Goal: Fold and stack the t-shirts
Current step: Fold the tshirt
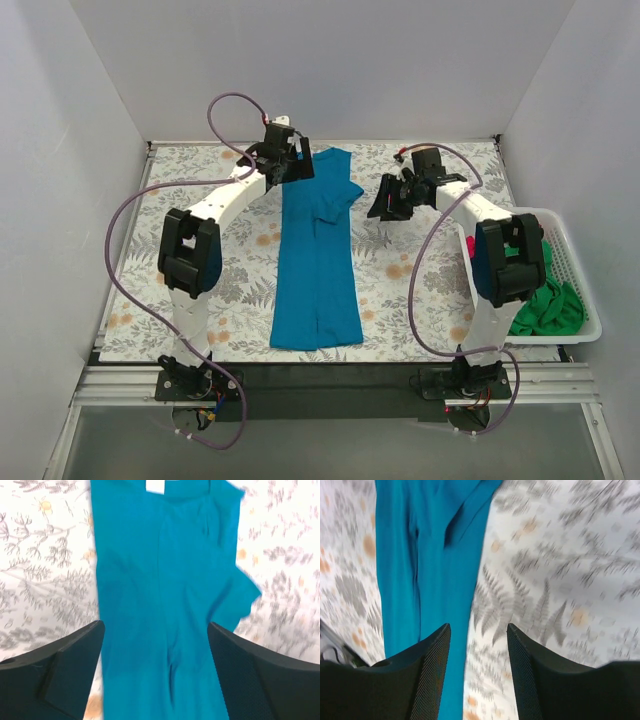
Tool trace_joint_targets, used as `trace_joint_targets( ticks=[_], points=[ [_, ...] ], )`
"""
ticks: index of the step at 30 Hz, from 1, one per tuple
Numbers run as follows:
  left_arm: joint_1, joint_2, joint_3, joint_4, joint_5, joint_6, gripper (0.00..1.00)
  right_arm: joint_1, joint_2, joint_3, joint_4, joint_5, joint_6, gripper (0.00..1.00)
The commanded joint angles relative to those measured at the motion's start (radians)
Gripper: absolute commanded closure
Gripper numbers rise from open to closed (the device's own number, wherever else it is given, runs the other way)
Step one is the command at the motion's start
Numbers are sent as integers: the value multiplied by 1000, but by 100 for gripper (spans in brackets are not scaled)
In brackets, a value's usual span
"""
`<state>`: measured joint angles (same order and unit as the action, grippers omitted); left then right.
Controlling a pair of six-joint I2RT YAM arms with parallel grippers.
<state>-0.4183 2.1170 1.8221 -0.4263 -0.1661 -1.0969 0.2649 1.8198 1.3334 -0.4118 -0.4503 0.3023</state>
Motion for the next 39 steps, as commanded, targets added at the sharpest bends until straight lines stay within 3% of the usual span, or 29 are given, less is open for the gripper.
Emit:
trace_joint_targets(
  ticks=[1,6,13,20,31,39],
  points=[
    [-34,-112,-134,35,46,100,18,-18,85,74,211,-8,194,45],
    [-79,-157,-225,60,57,161,20,-24,252,190,315,21,277,46],
    [-102,-249,-395,-44,31,59,21,-9,309,225,357,-86,271,49],
    [-102,-334,-579,-130,66,-40,32,60,260,80,355,-148,232,50],
    [-103,-385,-774,-276,238,-110,35,126,168,-261,337,-203,204,50],
    [-122,-557,-906,-400,324,-109,38,132,1,-361,219,-194,124,50]
  ],
)
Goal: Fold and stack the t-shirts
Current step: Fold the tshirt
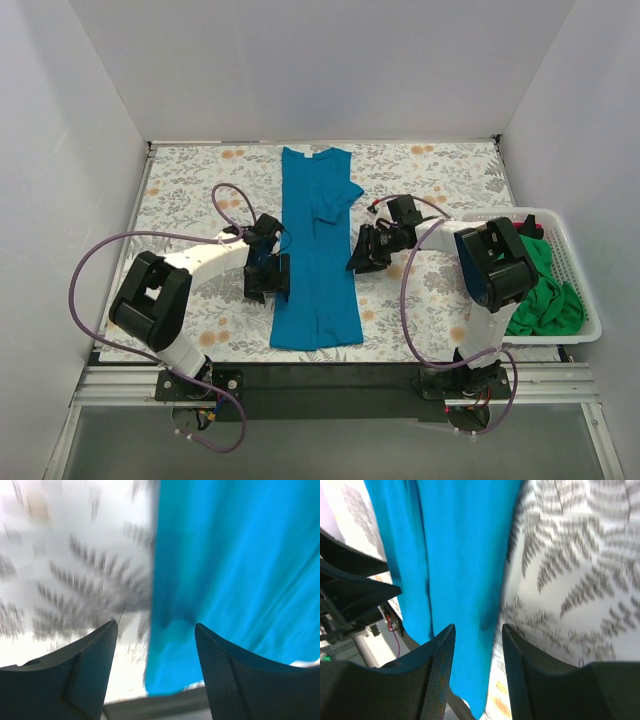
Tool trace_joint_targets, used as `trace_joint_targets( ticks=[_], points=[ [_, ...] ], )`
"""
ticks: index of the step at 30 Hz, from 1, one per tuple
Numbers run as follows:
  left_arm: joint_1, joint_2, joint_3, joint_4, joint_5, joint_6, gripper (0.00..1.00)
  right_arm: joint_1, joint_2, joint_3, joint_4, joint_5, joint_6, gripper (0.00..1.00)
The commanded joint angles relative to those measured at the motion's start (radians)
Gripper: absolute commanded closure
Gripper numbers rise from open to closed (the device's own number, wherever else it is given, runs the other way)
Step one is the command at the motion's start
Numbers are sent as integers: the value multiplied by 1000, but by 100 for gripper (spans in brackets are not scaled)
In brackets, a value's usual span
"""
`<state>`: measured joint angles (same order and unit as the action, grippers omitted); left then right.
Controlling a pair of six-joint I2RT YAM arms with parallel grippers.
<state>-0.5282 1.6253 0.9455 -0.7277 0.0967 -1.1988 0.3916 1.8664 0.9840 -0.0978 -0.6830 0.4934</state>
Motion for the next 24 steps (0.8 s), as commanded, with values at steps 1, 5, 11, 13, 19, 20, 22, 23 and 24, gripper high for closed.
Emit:
trace_joint_targets(
  ticks=[1,5,11,13,19,20,22,23,24],
  points=[
    [-15,-76,-36,-107,63,-7,39,-3,-55,-2,-114,40,-75,50],
    [-15,-136,-4,-105,-14,-2,43,-60,-50,74,-117,56,-81,50],
    [-15,-62,151,-33,-58,-13,55,-79,46,261,-112,2,-85,54],
    [-16,-42,177,25,-22,-15,57,-63,71,318,-109,2,-90,57],
    [-16,108,213,79,37,-5,61,-19,177,404,-57,3,-38,58],
    [-15,134,213,70,44,-4,61,-14,206,412,-56,5,-36,57],
    [-15,162,208,48,44,-15,61,-4,229,417,-56,11,-32,58],
    [-16,169,207,21,47,-16,61,0,243,410,-54,13,-33,58],
    [-16,174,202,8,49,-18,61,3,247,400,-54,14,-33,58]
  ],
)
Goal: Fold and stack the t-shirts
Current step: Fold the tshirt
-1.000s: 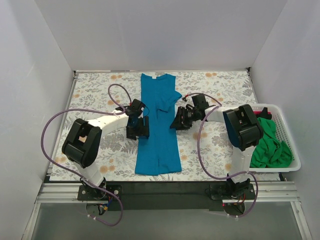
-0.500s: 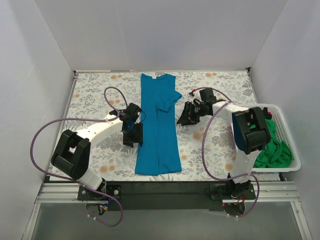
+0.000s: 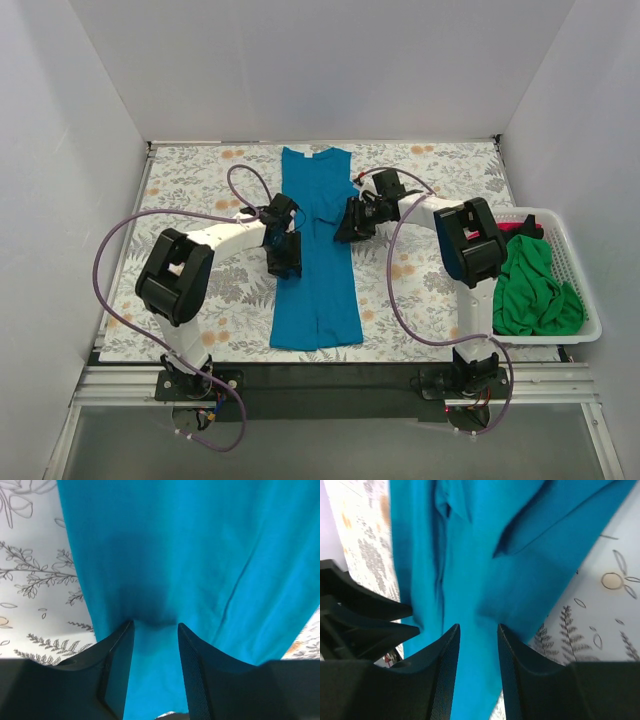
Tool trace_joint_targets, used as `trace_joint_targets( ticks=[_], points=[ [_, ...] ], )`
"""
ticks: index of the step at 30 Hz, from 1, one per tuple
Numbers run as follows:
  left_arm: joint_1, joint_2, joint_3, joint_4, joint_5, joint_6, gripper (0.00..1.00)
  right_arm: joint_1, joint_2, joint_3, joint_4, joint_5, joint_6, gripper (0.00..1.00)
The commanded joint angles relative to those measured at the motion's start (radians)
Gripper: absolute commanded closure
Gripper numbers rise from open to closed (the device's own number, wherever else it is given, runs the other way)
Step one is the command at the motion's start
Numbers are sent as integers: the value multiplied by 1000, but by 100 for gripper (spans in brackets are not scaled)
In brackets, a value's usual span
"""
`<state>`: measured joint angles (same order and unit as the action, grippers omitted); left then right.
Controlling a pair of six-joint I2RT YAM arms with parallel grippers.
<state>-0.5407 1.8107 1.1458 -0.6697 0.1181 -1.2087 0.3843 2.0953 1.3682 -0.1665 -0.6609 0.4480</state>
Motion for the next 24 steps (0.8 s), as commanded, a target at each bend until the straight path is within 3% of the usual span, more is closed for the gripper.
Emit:
trace_joint_targets(
  ticks=[1,6,9,12,15,18,24],
  points=[
    [-4,-8,-4,-59,26,-11,61,13,22,0,15,-8,12,58],
    [-2,-27,-34,-158,2,-8,62,16,-18,-168,1,-46,-6,58],
    [-4,-60,-95,-214,99,-8,62,16,-79,-274,-45,-62,-43,58],
    [-7,-148,-199,-240,153,-5,62,16,-142,-310,-120,-68,-100,58],
    [-7,-235,-213,-269,140,12,55,11,-205,-284,-178,-49,-150,58],
    [-7,-269,-120,-254,88,41,43,-24,-236,-206,-197,-43,-135,57],
    [-15,-203,112,-111,-17,132,39,-151,-256,-100,-188,95,-94,57]
  ],
)
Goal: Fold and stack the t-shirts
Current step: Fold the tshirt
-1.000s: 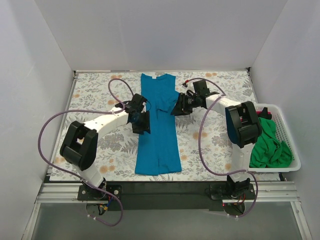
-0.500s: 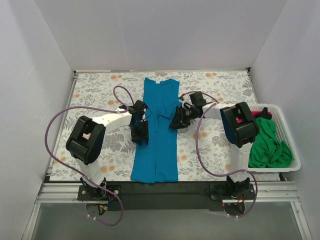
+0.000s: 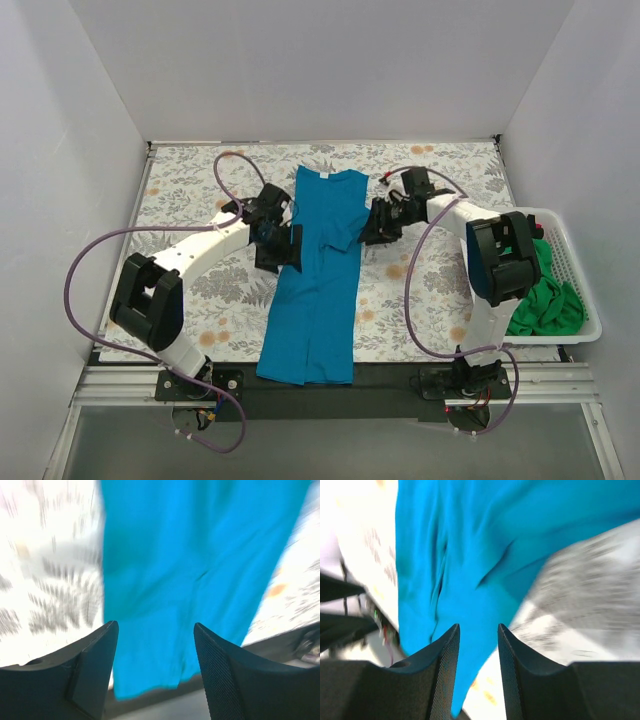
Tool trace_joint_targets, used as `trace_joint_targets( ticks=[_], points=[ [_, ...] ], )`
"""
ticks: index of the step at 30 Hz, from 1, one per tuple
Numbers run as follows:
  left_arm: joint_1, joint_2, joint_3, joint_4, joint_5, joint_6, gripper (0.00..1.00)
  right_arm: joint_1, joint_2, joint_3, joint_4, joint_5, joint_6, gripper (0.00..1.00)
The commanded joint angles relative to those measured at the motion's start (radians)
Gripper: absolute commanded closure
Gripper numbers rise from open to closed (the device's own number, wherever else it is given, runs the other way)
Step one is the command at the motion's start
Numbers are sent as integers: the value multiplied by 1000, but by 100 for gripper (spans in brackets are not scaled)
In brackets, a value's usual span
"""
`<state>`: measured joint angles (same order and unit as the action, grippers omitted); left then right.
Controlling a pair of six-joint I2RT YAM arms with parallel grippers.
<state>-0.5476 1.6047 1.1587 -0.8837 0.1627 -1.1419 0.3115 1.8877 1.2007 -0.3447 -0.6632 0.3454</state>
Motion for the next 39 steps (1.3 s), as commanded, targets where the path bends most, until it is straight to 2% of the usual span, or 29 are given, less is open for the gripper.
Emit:
trace_joint_targets(
  ticks=[1,6,15,22,27,39],
  points=[
    [-11,35,122,124,-68,77,39,-95,-36,76,9,108,32,57],
    [-55,138,252,250,-115,163,39,-178,11,108,101,151,124,57],
    [-136,290,374,347,-189,257,39,-187,183,230,142,128,132,56],
    [-172,330,366,365,-218,261,39,-187,284,290,151,105,118,56],
    [-181,325,343,371,-235,257,39,-187,298,295,151,59,107,61],
    [-199,331,320,374,-241,255,39,-187,298,269,148,-6,58,65]
  ],
)
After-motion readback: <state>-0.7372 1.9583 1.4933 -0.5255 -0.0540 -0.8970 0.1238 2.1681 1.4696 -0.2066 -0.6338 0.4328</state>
